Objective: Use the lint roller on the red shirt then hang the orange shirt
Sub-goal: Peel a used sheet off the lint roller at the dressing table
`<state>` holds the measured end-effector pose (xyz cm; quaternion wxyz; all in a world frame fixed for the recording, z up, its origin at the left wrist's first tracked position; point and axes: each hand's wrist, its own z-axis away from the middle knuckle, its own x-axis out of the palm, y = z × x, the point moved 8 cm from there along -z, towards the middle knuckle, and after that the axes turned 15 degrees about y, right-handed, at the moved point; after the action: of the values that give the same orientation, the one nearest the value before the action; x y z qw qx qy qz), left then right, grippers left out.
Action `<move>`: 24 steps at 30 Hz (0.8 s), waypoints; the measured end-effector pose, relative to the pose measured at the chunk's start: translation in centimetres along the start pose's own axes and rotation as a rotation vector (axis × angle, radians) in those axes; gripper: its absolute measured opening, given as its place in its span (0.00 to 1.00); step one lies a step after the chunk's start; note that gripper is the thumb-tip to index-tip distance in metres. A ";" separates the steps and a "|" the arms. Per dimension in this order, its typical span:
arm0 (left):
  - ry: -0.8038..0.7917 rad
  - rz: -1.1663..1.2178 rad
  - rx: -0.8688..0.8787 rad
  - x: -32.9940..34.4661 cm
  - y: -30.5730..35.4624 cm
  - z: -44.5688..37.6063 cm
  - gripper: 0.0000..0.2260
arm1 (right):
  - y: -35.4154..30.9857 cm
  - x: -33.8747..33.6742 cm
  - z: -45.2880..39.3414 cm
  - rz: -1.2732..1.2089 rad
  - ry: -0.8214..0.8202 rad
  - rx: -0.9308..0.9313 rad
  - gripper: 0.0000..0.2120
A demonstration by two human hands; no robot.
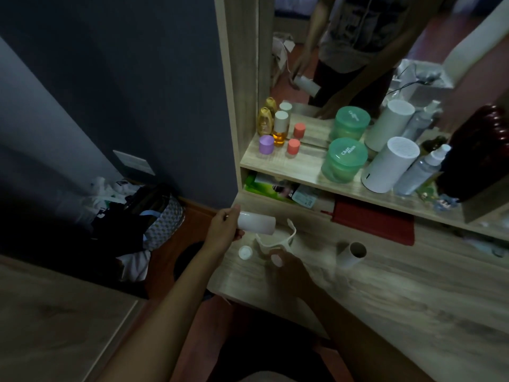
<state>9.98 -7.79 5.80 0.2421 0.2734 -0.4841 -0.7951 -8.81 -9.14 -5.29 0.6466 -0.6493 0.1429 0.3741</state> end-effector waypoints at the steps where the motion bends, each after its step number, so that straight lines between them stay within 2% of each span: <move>1: 0.003 0.003 -0.004 0.0 0.0 0.0 0.12 | -0.1 0.0 0.0 0.027 0.004 -0.012 0.16; 11: -0.017 0.011 0.012 -0.1 0.0 0.3 0.14 | -1.1 -0.7 -0.4 0.066 0.025 -0.068 0.17; 14: 0.002 0.021 0.005 -0.2 0.2 0.3 0.11 | -1.7 -0.9 -0.5 0.068 0.015 -0.084 0.18; 24: 0.019 0.014 -0.006 0.0 0.9 -0.4 0.13 | -2.9 -2.3 -0.7 0.041 0.030 -0.112 0.14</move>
<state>10.34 -8.45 6.43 0.2532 0.2768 -0.4812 -0.7923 -8.23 -10.10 -1.73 0.5994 -0.6868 0.1445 0.3849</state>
